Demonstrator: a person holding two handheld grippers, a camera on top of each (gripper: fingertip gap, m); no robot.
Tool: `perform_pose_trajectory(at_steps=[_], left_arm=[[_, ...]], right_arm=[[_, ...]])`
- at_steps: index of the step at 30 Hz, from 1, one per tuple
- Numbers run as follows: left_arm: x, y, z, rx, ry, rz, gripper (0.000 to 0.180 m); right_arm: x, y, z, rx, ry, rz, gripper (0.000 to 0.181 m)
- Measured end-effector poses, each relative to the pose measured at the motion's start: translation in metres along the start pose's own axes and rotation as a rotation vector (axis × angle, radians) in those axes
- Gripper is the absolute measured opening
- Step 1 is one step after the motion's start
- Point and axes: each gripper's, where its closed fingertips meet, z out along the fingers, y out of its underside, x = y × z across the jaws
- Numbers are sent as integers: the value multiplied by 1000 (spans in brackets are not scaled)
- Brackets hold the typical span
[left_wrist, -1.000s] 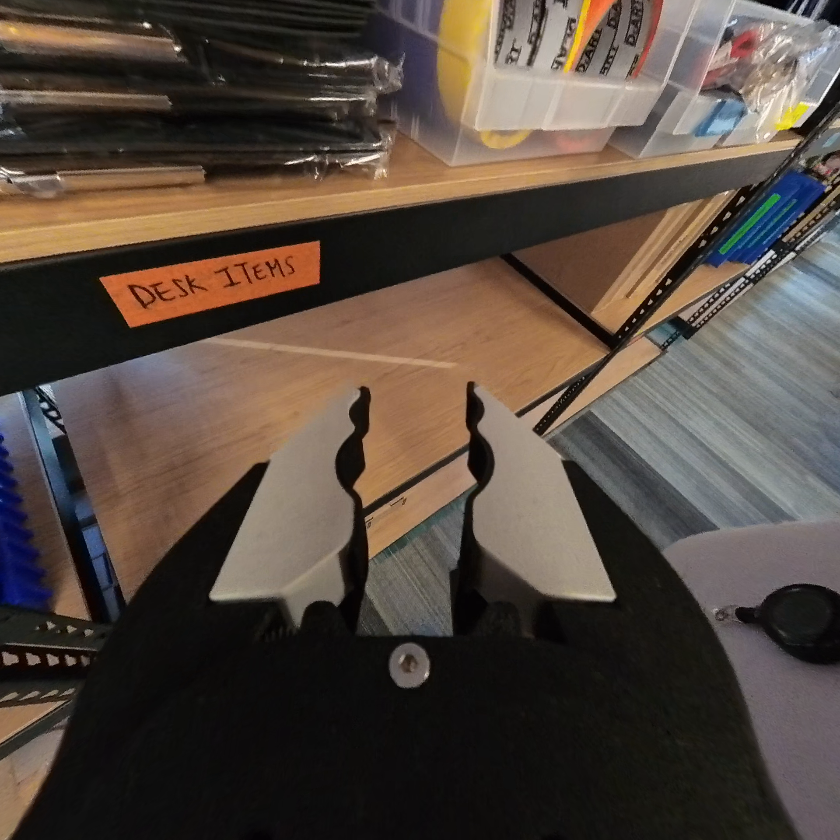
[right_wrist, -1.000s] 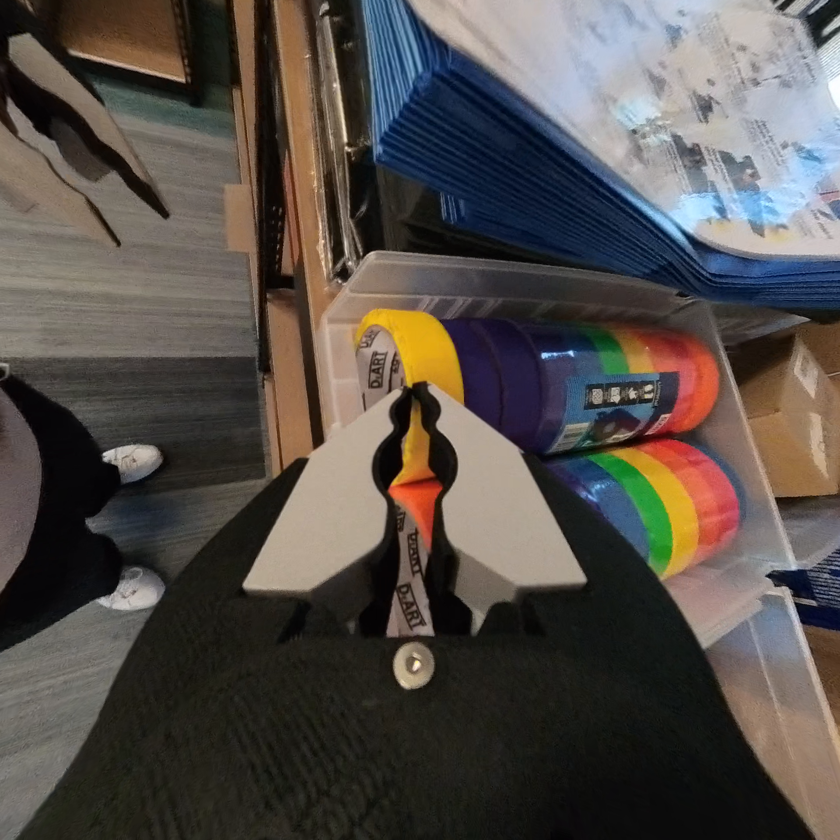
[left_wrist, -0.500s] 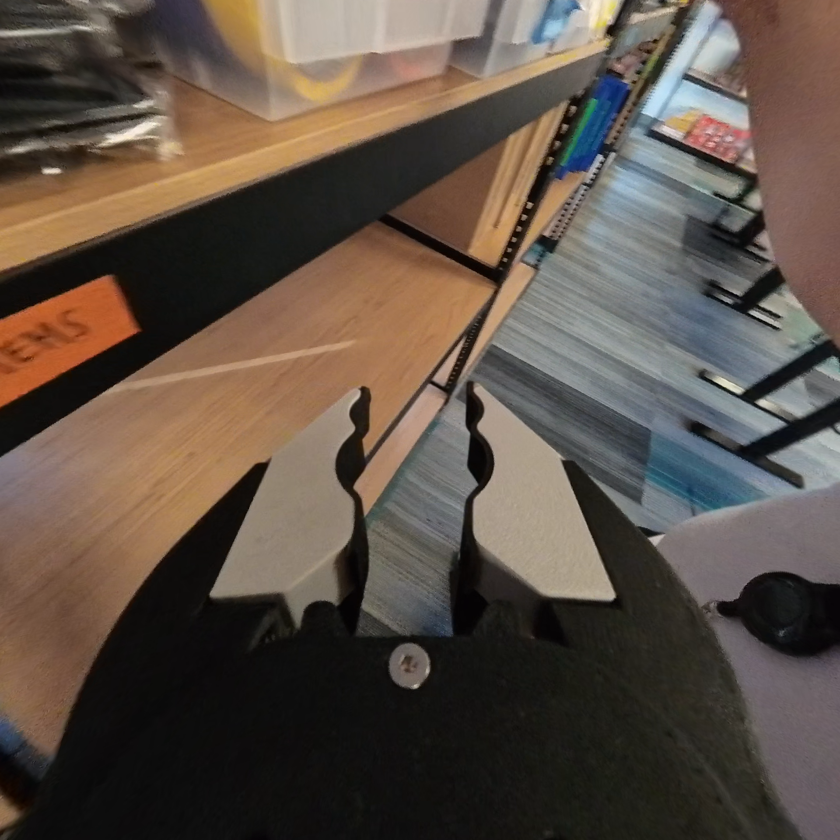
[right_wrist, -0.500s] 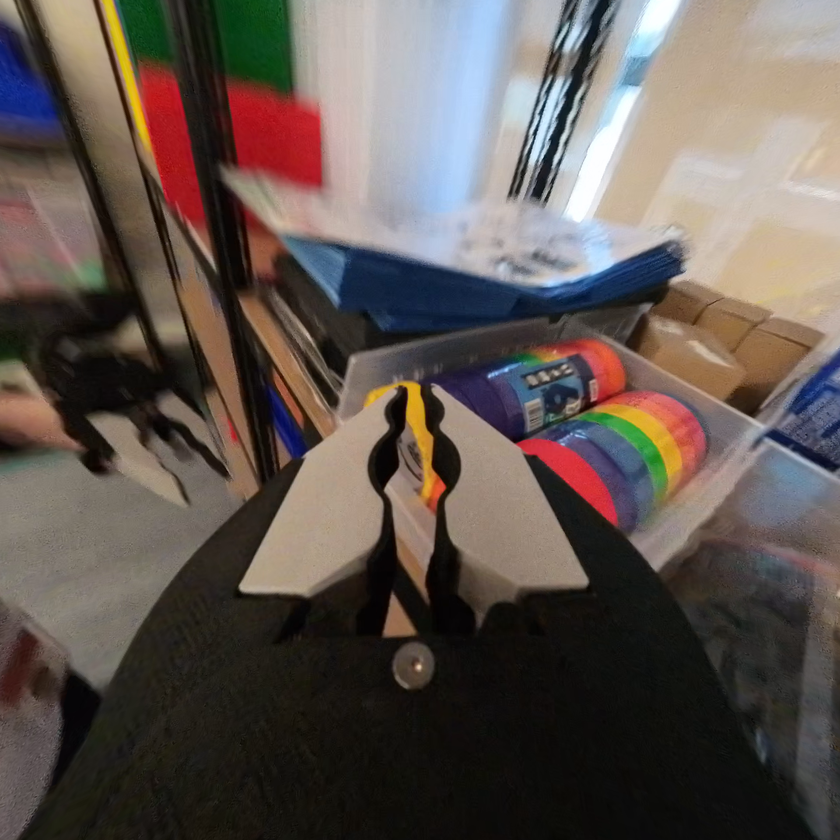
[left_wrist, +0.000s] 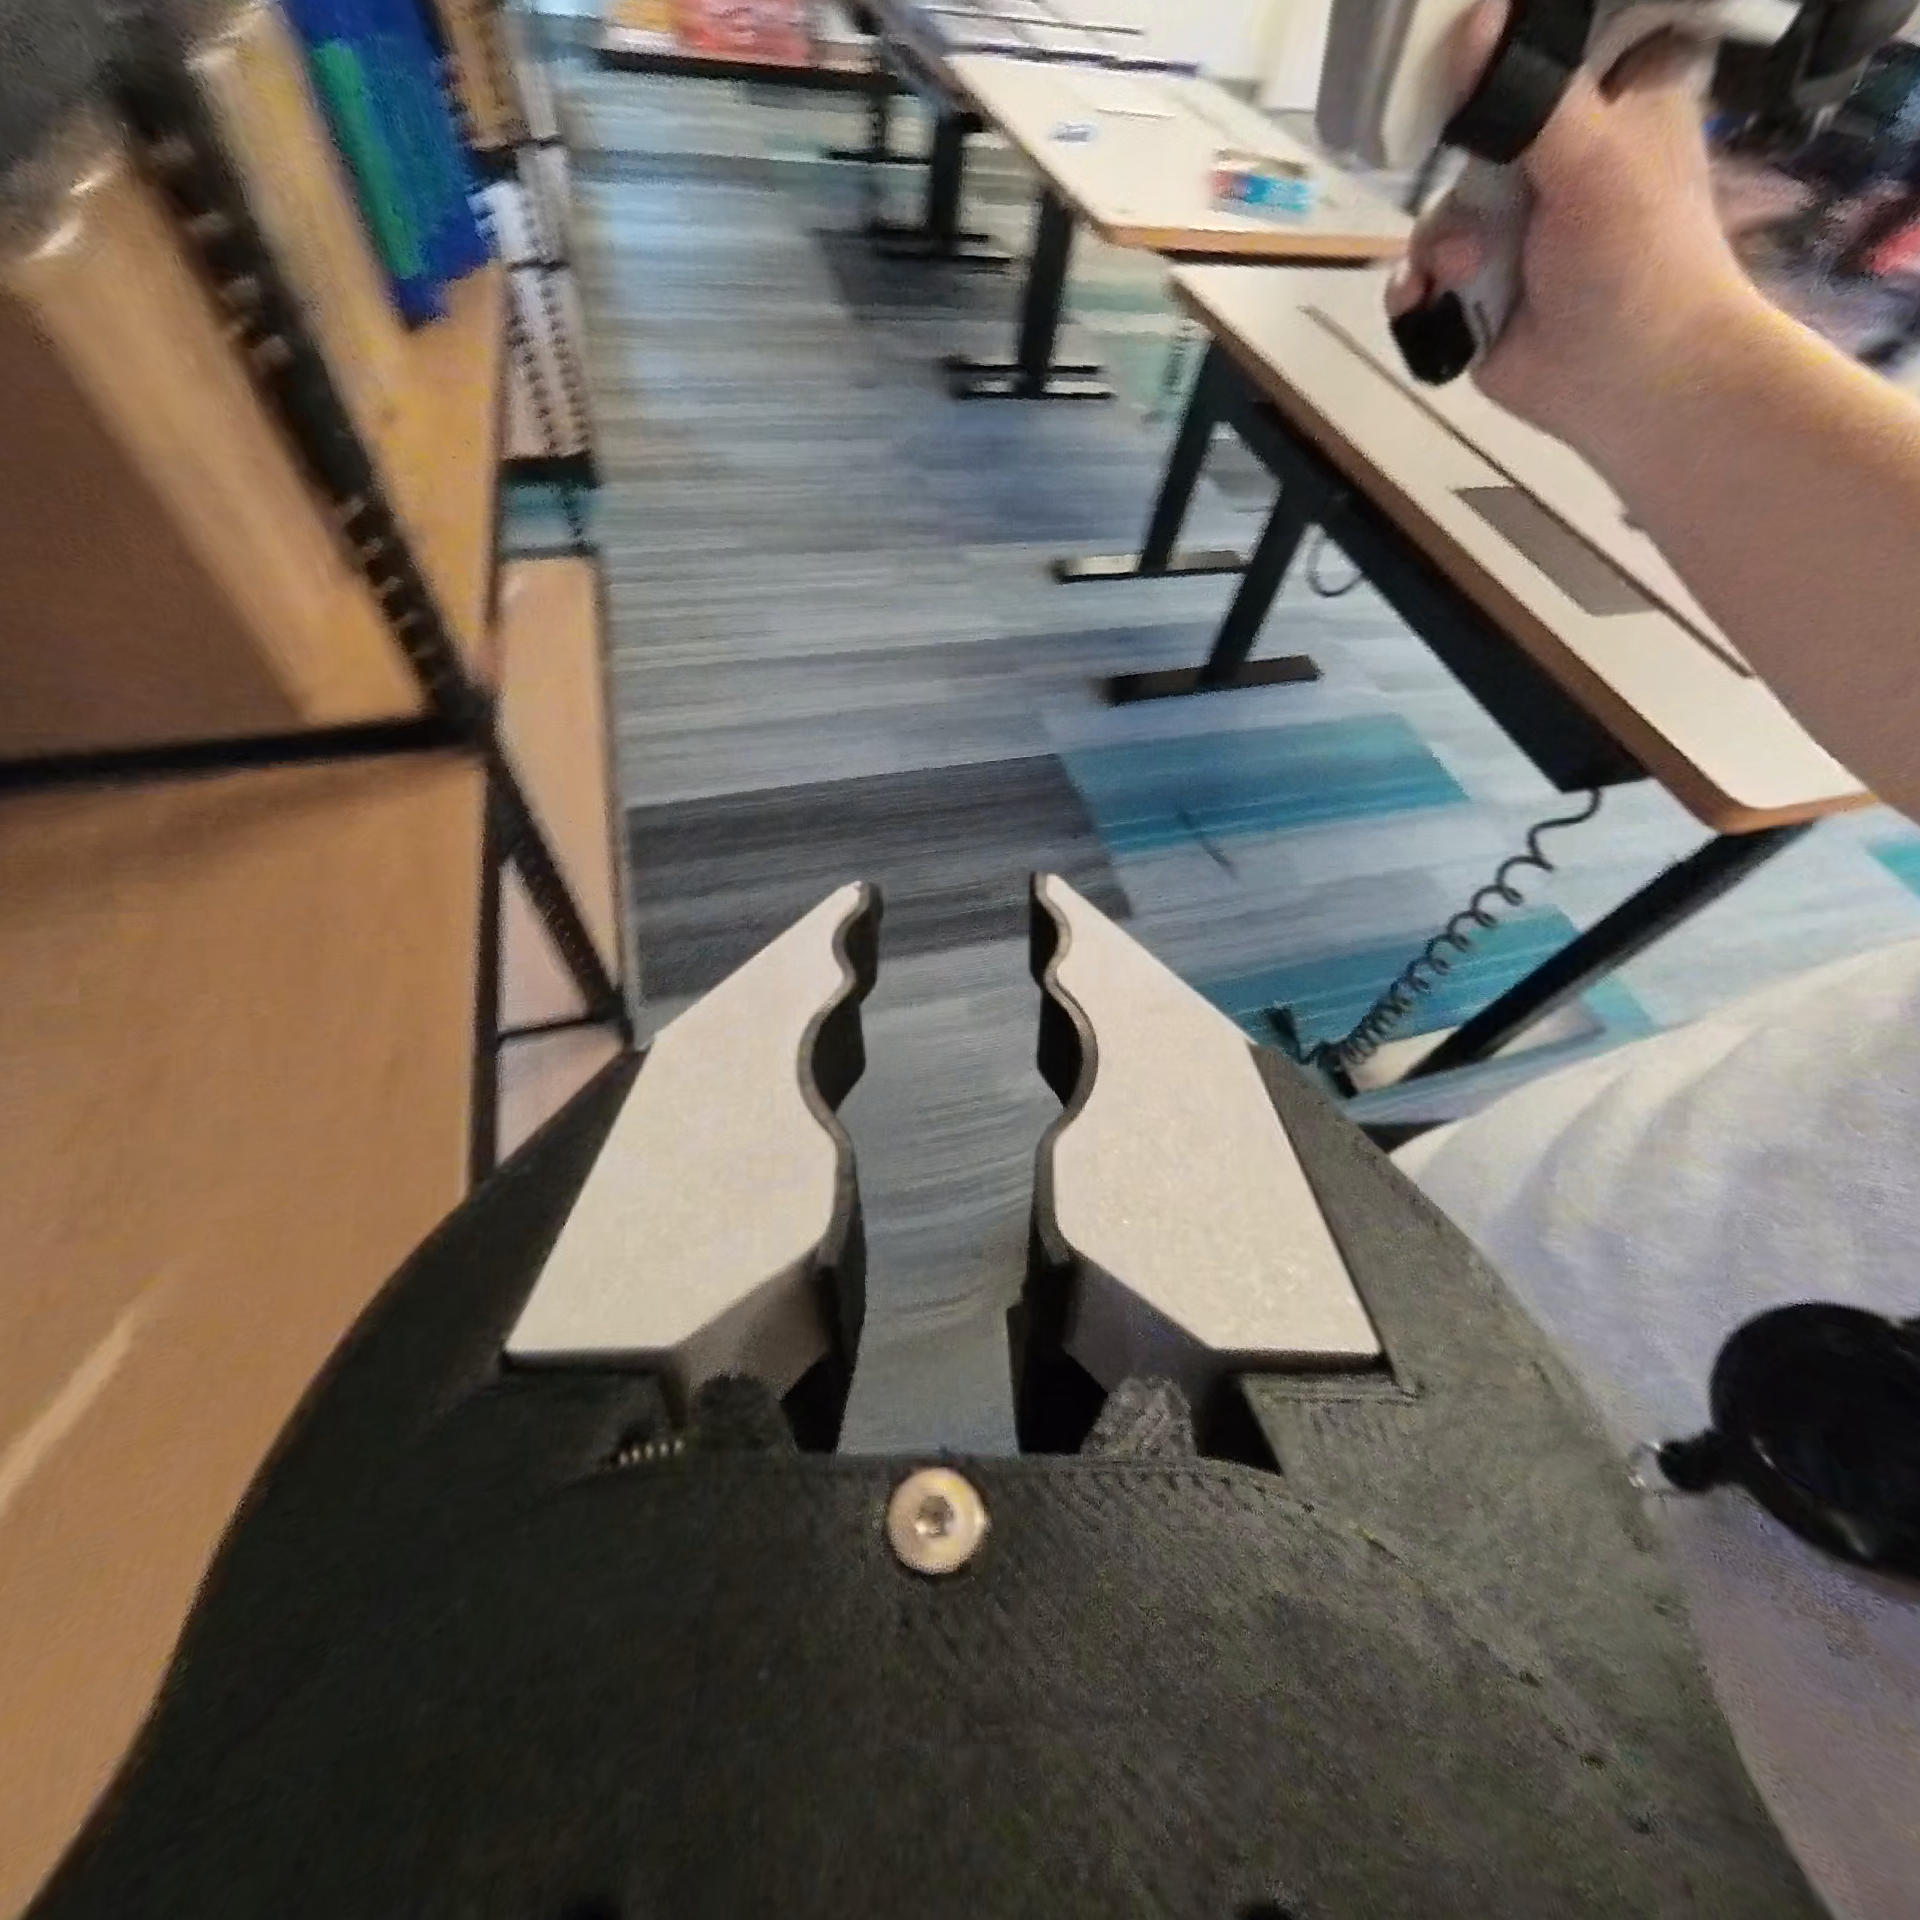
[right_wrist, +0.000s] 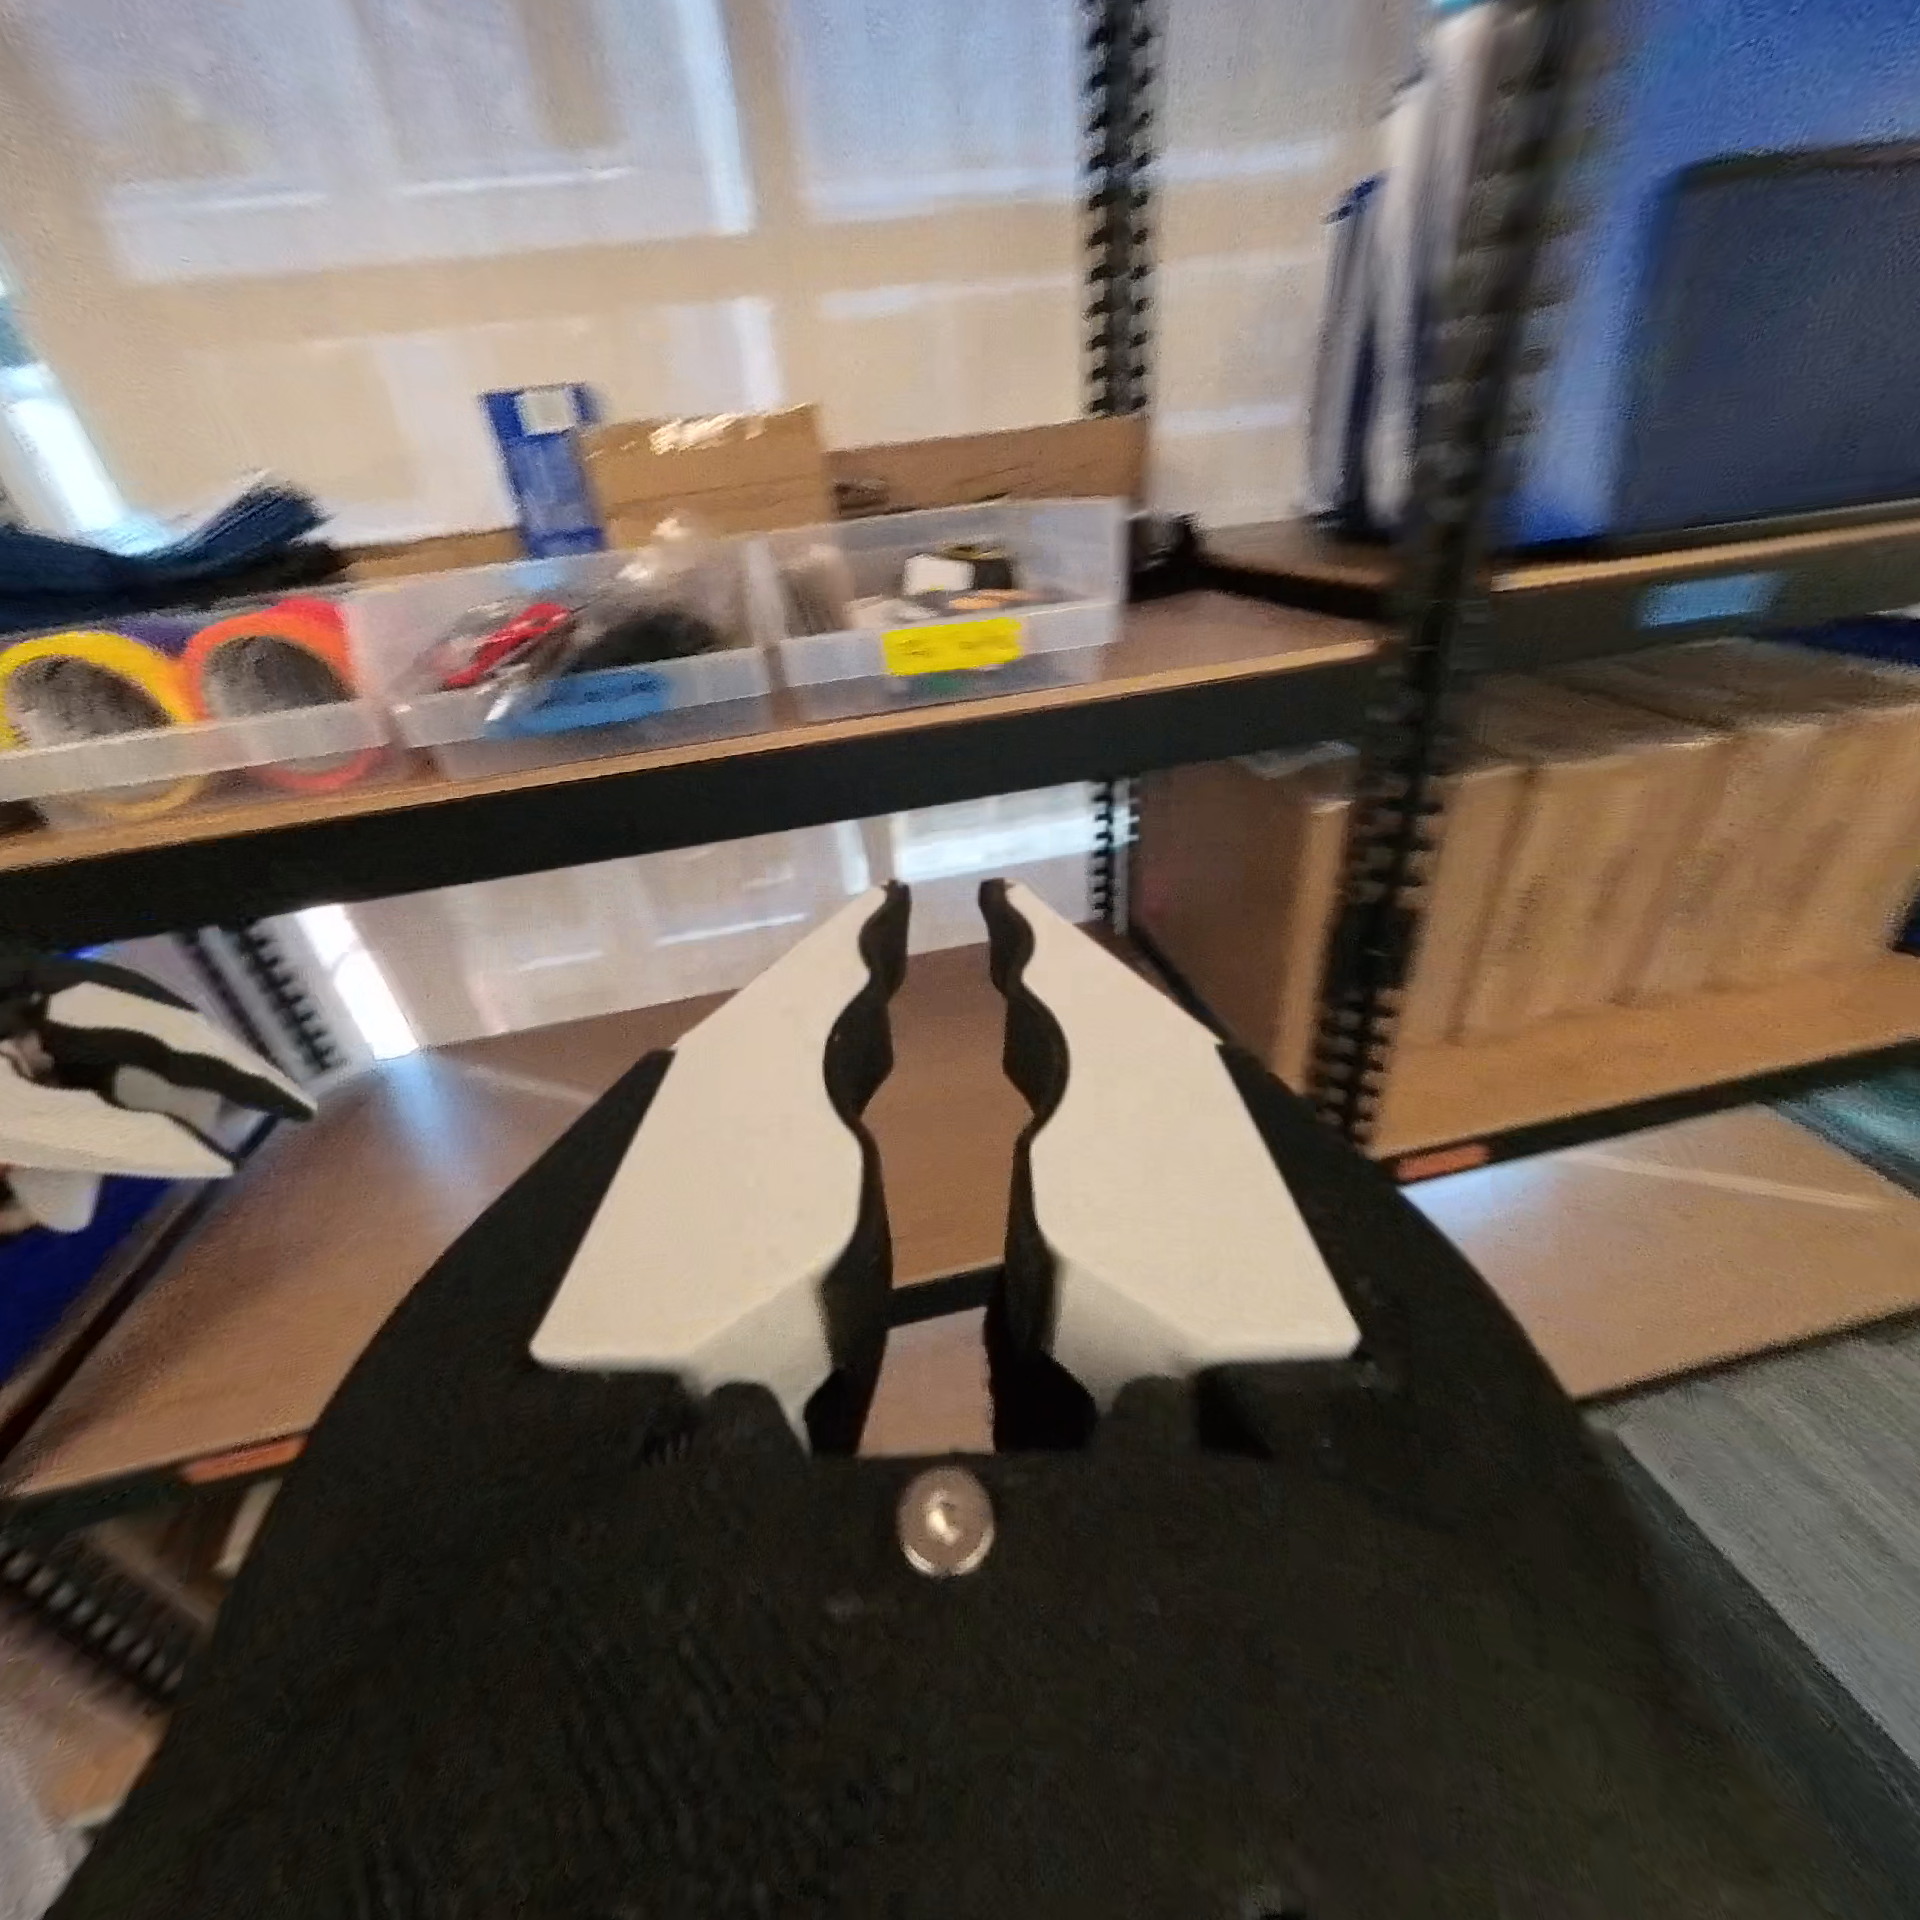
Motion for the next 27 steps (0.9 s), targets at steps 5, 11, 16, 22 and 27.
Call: perform_pose_trajectory(at_steps=[5, 11, 16, 22, 27], left_arm=[[49, -91, 166, 135, 131, 82, 32], [124, -191, 342, 212, 319, 164, 33], [147, -250, 444, 221, 381, 199, 34], [126, -276, 547, 167, 397, 181, 34], [74, -308, 630, 167, 372, 175, 36]], right_arm=[[113, 3, -145, -5, 225, -34, 1], [226, -20, -325, 18, 543, -71, 18], [293, -28, -415, 6, 747, -51, 40], [389, -8, -404, 142, 774, 133, 60], [499, 19, -331, 68, 702, 160, 59]])
